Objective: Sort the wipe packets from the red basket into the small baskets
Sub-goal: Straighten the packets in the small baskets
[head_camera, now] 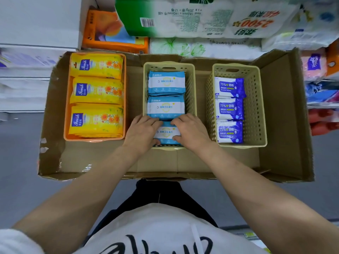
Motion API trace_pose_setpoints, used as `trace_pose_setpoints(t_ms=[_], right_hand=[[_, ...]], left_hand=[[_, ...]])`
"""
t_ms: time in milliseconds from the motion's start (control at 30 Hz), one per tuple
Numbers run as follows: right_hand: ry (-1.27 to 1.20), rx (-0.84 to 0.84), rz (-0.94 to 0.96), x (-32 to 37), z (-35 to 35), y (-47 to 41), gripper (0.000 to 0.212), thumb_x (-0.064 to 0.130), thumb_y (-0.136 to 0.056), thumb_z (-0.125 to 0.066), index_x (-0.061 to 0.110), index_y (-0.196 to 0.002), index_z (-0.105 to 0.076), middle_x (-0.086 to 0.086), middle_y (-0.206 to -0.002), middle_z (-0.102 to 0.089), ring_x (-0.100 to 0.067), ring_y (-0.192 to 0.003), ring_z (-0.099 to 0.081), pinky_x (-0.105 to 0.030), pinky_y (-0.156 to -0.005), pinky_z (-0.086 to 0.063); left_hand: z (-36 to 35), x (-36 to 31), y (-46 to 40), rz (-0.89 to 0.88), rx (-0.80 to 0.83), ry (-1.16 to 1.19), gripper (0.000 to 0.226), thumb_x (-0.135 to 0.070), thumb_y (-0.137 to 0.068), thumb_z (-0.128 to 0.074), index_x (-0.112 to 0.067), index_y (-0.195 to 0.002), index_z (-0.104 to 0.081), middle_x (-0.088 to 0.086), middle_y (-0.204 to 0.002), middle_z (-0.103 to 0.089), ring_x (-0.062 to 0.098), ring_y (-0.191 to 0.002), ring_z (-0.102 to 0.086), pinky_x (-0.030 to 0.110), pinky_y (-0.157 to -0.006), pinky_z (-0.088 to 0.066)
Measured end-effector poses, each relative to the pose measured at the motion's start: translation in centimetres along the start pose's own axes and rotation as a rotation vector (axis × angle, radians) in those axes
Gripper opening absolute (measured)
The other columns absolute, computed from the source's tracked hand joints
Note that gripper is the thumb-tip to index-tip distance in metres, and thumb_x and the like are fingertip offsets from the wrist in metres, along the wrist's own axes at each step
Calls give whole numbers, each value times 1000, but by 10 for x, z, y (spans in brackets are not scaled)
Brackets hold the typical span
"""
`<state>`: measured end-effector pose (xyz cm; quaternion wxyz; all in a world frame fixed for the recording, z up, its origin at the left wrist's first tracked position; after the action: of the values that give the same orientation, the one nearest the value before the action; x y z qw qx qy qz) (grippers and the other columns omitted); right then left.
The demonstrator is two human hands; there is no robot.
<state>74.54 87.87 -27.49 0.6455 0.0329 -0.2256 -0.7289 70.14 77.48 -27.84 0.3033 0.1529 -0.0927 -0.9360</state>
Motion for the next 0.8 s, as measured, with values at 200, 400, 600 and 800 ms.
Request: trace_pose_setpoints(t_ms=[200,400,600,800], right_hand=[[2,-12,-31,-1,2,-3,48,34,-88,-67,17,-130,-54,-5,-127,-57,-23,-121,-46,-35,-101,-34],[-101,-114,-105,-6,13,-15,47,26,-98,-54,14,-142,-48,-5,-145,-49,-23,-135,-40,-37,-107,-38],[-92,-100,-128,-9,13,-24,44,21,-100,-50,12,-143,-48,-6,-149,-45,-22,-139,-37,-34,-109,-35],[-111,-90,-133,-11,13,-25,45,18,-99,-51,13,-143,-47,-6,-150,-45,-22,-138,-38,-35,-110,-35]], left_hand=[[-1,0,-1,-10,12,12,68,-44,-82,-72,-17,-140,-46,4,-143,-51,23,-132,-42,41,-112,-28],[10,6,-5,24,-135,-83,54,-43,-96,-53,-15,-142,-48,8,-148,-47,25,-140,-39,47,-116,-25],[-1,6,-17,45,-50,-58,54,-44,-100,-41,-18,-148,-38,6,-155,-37,22,-143,-33,46,-118,-18],[1,6,-19,28,-18,-57,54,-44,-101,-40,-18,-148,-37,6,-155,-37,22,-142,-35,46,-118,-18]])
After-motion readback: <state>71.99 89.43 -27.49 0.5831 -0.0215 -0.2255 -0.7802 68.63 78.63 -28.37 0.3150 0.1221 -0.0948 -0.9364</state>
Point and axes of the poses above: each hand's wrist, its own y-axis away from the middle knuckle, its own z-axis out of the back of the hand, x = y × z, the point moved 10 cm from there along -y, towards the middle knuckle
